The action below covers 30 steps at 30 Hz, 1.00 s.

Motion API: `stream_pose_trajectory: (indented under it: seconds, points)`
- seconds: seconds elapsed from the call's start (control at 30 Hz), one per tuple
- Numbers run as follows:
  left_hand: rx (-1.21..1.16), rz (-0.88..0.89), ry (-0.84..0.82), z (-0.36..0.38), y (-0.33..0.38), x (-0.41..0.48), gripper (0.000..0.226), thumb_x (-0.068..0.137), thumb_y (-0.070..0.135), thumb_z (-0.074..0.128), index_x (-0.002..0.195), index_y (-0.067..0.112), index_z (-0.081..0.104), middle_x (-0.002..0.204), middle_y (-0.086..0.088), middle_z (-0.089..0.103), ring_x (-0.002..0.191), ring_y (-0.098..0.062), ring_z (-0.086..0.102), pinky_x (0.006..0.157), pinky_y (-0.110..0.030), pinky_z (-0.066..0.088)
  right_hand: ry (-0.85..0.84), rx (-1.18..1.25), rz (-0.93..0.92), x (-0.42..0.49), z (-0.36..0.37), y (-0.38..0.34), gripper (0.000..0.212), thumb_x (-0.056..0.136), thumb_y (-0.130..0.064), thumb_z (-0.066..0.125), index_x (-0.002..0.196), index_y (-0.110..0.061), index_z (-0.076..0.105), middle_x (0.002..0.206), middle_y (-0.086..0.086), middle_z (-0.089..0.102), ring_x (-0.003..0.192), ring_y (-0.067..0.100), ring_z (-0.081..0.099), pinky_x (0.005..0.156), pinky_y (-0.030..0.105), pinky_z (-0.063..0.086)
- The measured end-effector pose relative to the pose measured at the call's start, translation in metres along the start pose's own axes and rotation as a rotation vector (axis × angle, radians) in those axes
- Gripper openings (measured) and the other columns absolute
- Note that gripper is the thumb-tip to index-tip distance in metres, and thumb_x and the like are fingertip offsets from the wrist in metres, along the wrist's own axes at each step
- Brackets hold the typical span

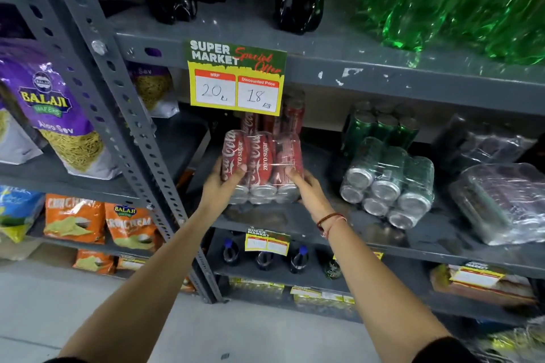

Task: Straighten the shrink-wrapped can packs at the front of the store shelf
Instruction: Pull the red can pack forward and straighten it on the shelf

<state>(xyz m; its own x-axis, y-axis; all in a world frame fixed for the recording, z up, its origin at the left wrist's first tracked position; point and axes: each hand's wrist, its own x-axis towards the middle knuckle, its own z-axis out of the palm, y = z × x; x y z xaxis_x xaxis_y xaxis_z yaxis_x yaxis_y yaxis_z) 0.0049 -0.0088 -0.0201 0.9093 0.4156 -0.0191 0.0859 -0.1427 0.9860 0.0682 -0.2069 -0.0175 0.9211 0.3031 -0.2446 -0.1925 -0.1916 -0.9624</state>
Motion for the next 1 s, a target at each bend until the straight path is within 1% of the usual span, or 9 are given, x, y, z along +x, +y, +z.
stream_pose_trajectory:
  seconds: [0.17,0.3,0.43,0.53,0.63,0.77,0.83,0.9,1.0]
  points:
    - [0.093,0.109,-0.020,-0.007,-0.020,-0.039,0.090,0.073,0.065,0.061,0.146,0.028,0.024,0.120,0.026,0.054,0.106,0.016,0.054,0.082,-0.007,0.046,-0.061,-0.039,-0.186,-0.028,-0.001,0.033,0.079,0.083,-0.052,0.057,0.149,-0.025,0.023,0.145,-0.012,0.043,0.131,0.001,0.042,0.113,0.027,0.029]
    - [0.219,0.174,-0.053,-0.017,-0.026,-0.045,0.085,0.075,0.055,0.066,0.144,0.033,0.022,0.116,0.029,0.054,0.102,0.020,0.054,0.081,-0.002,0.043,-0.124,-0.229,-0.253,-0.036,-0.008,0.041,0.091,0.076,-0.062,0.058,0.148,-0.031,0.012,0.127,-0.034,0.044,0.112,-0.025,0.045,0.095,0.001,0.035]
    - [0.297,0.199,-0.042,-0.012,-0.030,-0.039,0.082,0.079,0.049,0.067,0.144,0.035,0.020,0.117,0.030,0.053,0.101,0.024,0.051,0.080,0.003,0.038,-0.103,-0.335,-0.306,-0.027,-0.012,0.046,0.087,0.084,-0.052,0.059,0.149,-0.029,0.007,0.124,-0.033,0.042,0.105,-0.034,0.040,0.085,-0.010,0.029]
    - [0.298,0.180,-0.040,-0.005,-0.036,-0.037,0.080,0.082,0.042,0.067,0.145,0.029,0.020,0.129,0.014,0.056,0.109,0.013,0.052,0.084,0.002,0.038,-0.063,-0.374,-0.330,-0.024,-0.014,0.050,0.080,0.089,-0.034,0.061,0.150,-0.019,0.011,0.132,-0.018,0.045,0.110,-0.028,0.041,0.091,-0.006,0.028]
    - [0.271,0.150,-0.017,0.001,-0.036,-0.038,0.075,0.085,0.034,0.065,0.146,0.026,0.021,0.131,0.013,0.052,0.110,0.015,0.048,0.084,0.004,0.036,-0.059,-0.378,-0.319,-0.021,-0.017,0.049,0.076,0.089,-0.029,0.062,0.149,-0.019,0.016,0.134,-0.012,0.044,0.122,-0.003,0.043,0.103,0.013,0.031]
    - [0.158,0.106,0.085,0.013,-0.026,-0.057,0.073,0.088,0.028,0.062,0.147,0.021,0.020,0.142,0.011,0.041,0.126,0.000,0.041,0.099,-0.009,0.034,0.056,-0.042,-0.214,-0.016,-0.032,0.042,0.059,0.090,-0.033,0.061,0.142,-0.015,0.039,0.145,-0.002,0.047,0.133,0.013,0.044,0.112,0.031,0.035]
    - [0.006,0.007,0.228,0.026,-0.019,-0.075,0.071,0.090,0.031,0.059,0.147,0.018,0.020,0.153,0.001,0.031,0.138,-0.012,0.034,0.105,-0.023,0.032,0.190,0.133,-0.178,-0.014,-0.040,0.027,0.043,0.092,-0.033,0.056,0.130,-0.014,0.051,0.129,-0.005,0.058,0.123,0.010,0.052,0.107,0.027,0.039]
    - [-0.086,-0.054,0.347,0.044,-0.010,-0.092,0.066,0.093,0.034,0.054,0.147,0.018,0.021,0.155,-0.001,0.028,0.139,-0.015,0.032,0.102,-0.022,0.031,0.222,0.184,-0.161,-0.005,-0.044,0.006,0.039,0.093,-0.039,0.054,0.124,-0.016,0.057,0.119,-0.008,0.060,0.113,0.005,0.053,0.105,0.026,0.037]
    - [-0.140,-0.029,0.370,0.071,0.005,-0.107,0.060,0.095,0.034,0.047,0.147,0.020,0.021,0.151,0.008,0.032,0.137,-0.012,0.035,0.105,-0.024,0.030,0.078,0.069,-0.149,0.012,-0.038,-0.023,0.053,0.091,-0.053,0.048,0.131,-0.019,0.054,0.136,-0.004,0.054,0.123,0.008,0.047,0.107,0.030,0.032]
